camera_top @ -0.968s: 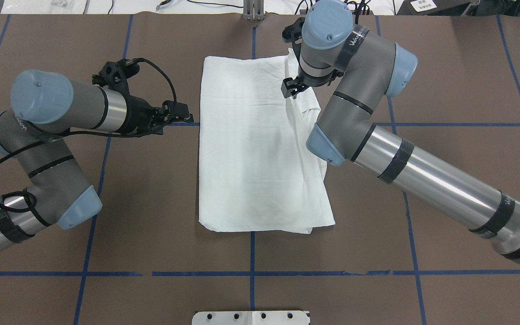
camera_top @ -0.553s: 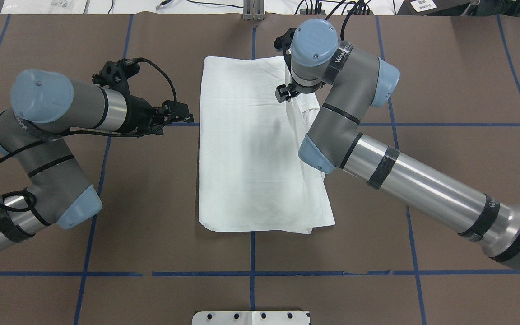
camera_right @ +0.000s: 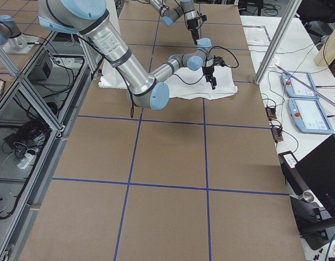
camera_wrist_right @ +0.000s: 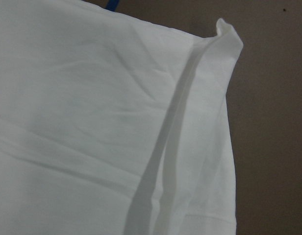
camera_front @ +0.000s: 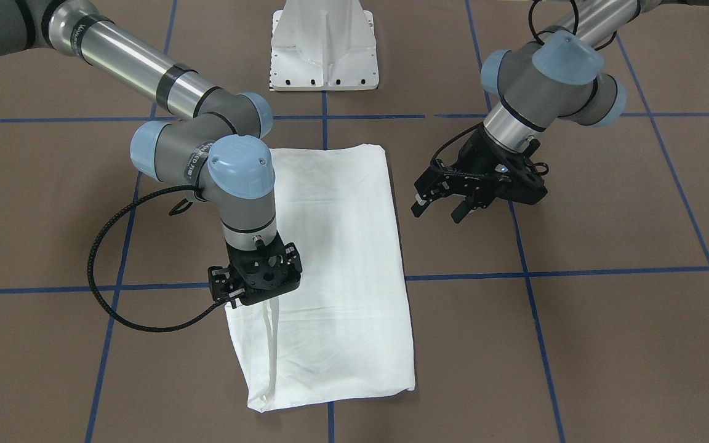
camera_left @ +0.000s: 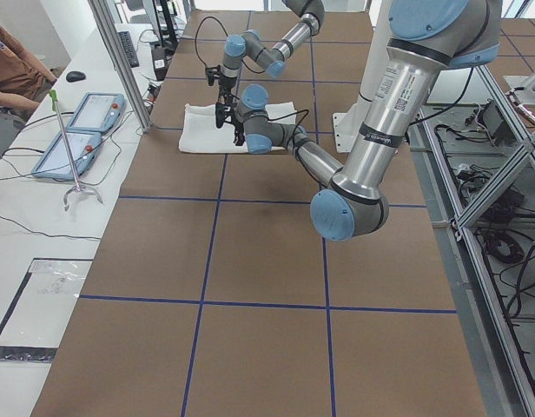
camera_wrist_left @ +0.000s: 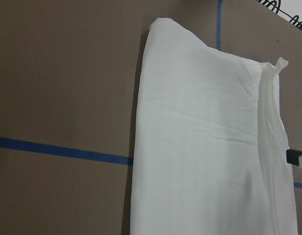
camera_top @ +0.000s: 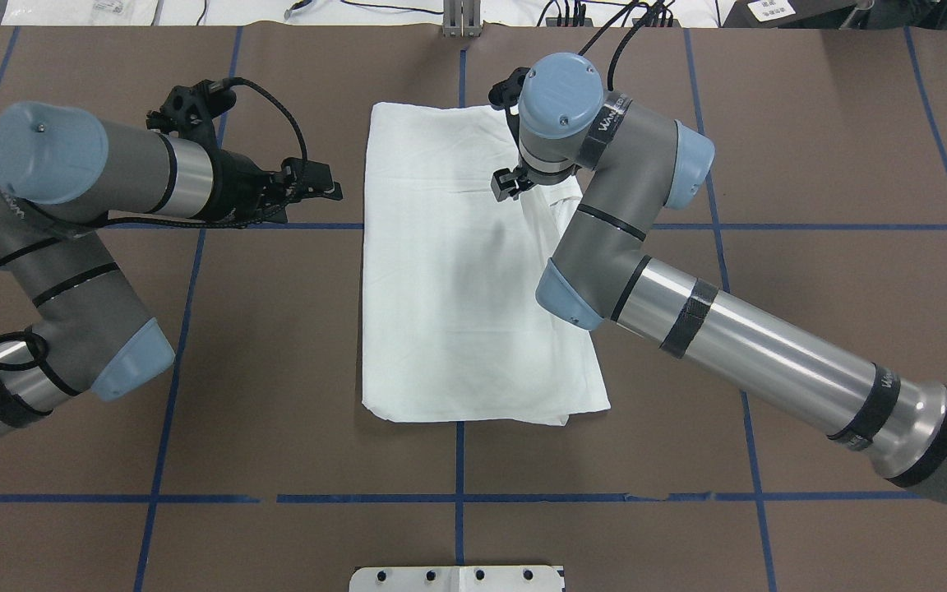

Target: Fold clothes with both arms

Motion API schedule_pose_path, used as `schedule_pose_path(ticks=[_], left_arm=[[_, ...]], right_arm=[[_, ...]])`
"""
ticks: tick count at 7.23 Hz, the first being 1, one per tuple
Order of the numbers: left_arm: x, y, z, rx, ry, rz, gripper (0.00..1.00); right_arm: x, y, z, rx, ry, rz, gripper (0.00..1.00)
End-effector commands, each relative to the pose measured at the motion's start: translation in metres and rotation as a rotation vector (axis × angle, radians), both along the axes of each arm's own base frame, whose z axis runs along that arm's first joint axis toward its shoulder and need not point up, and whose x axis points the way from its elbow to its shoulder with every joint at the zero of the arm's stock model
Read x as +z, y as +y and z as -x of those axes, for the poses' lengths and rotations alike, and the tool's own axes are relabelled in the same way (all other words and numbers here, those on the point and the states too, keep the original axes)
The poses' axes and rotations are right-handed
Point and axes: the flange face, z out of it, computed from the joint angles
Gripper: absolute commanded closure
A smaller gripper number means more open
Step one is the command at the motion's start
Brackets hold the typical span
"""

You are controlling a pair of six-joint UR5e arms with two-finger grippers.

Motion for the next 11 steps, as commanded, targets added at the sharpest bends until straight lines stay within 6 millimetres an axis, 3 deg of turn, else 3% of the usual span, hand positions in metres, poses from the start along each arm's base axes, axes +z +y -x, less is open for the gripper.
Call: schedule_pose_path(ticks=[1,4,7,9,11], left_arm=[[-0.013,0.004,0.014,-0.011,0.022,-0.021,0.0],[-0.017,0.006,0.015,-0.009,0.029,-0.026,0.0],[-0.02,0.007,0.014,-0.008,0.034,-0.026,0.0],[-0.025,0.008,0.014,-0.007,0.042,-0.028,0.0],[-0.031,0.011,0.016,-0.005,0.053,-0.036,0.0]], right_arm=[[0.014,0.016,0.015,-0.022,0.017,0.013,0.0],[0.03,0.016,0.012,-0.022,0.033,0.024,0.0],[0.036,0.004,-0.003,-0.009,0.039,0.022,0.0],[0.056,-0.001,-0.014,-0.004,0.057,0.035,0.0],[0.092,-0.025,-0.063,-0.039,0.078,0.04,0.0]])
